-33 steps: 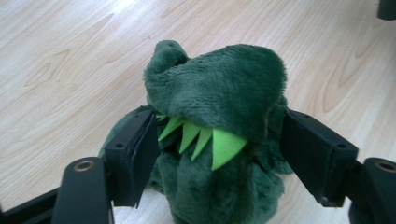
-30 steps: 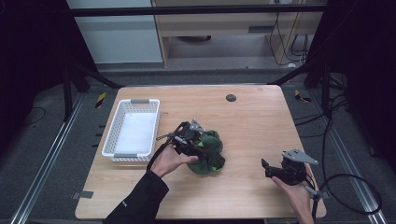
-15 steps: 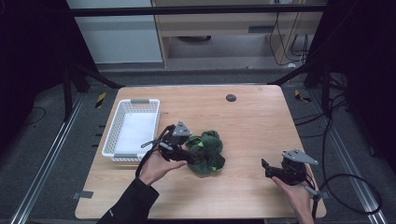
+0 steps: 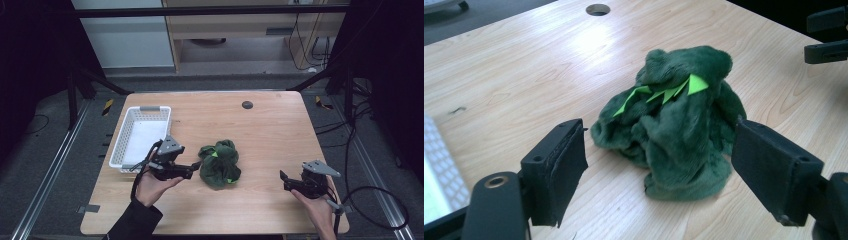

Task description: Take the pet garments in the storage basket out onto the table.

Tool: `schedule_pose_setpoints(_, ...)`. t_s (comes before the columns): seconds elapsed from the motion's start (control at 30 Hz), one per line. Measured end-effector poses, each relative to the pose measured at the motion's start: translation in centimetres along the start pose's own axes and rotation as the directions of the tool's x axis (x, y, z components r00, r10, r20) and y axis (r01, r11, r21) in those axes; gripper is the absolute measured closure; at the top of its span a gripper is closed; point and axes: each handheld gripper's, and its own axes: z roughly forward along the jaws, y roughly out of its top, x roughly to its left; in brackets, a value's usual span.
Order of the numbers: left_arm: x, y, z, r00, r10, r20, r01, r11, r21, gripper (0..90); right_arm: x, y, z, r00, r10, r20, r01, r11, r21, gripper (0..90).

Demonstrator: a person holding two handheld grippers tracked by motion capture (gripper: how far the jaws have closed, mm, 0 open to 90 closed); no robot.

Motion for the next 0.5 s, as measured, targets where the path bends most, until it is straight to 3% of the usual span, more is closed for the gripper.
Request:
schedule_pose_setpoints(0.2,1.0,-1.9,-1.7,0.9985,-0.034,-0.042,0.032,0.9987,-0.039,21.0,0.0,0.0,0.0,1.0,0.005,-0.005,-0.005,1.0,0.002,9.9)
schedule_pose_setpoints(0.5,2.8,-4.8,-4.5,0.9884,-0.114,-0.1,0.103,0.9882,-0.114,21.6,0.2,-0.2,0.1,1.0,-0.005,0.001,0.005,1.0,0.004,9.1)
